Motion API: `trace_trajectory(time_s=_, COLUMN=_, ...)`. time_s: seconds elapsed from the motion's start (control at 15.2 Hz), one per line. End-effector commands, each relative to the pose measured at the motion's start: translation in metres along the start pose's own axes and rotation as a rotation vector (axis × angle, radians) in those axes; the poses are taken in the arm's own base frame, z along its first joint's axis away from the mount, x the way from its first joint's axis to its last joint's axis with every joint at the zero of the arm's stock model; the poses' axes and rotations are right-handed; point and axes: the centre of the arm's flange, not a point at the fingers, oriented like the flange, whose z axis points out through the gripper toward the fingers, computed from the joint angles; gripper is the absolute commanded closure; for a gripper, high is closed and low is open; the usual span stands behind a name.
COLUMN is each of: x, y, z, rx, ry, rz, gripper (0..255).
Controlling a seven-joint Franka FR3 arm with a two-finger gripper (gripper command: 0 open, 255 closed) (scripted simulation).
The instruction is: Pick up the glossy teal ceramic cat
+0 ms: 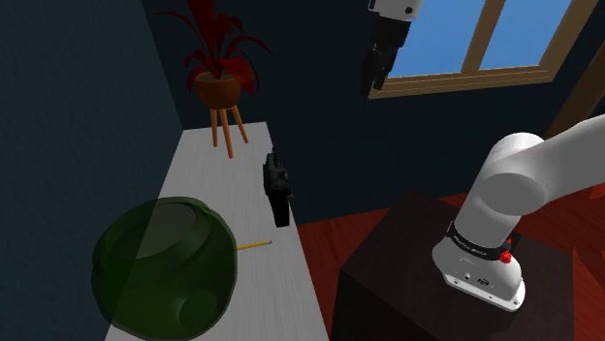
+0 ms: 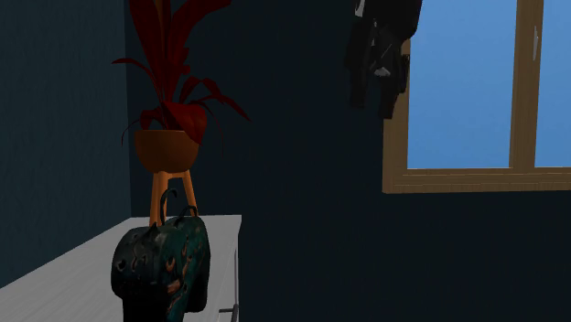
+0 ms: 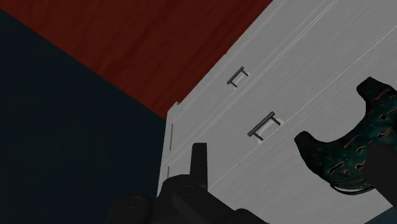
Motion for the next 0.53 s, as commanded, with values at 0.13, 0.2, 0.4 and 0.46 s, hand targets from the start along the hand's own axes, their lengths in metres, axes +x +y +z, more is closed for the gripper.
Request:
trace_trajectory(time_s=0.13, x=0.005, y=-0.021, z=0.014, rx=0.002, ry=0.005, rz=0.076, gripper=0)
trace_trajectory(time_s=0.2, x=0.008, y=-0.032, z=0.021, rx=0.003, ry=0.007, rz=0.113, gripper=0)
trace_trajectory(time_s=0.4, x=0.020, y=-0.062, z=0.042, rx=0.006, ry=0.014, rz=0.227, gripper=0)
trace_trajectory(time_s=0.46, x=0.024, y=-0.072, z=0.049, rx=0.007, ry=0.017, rz=0.265, gripper=0)
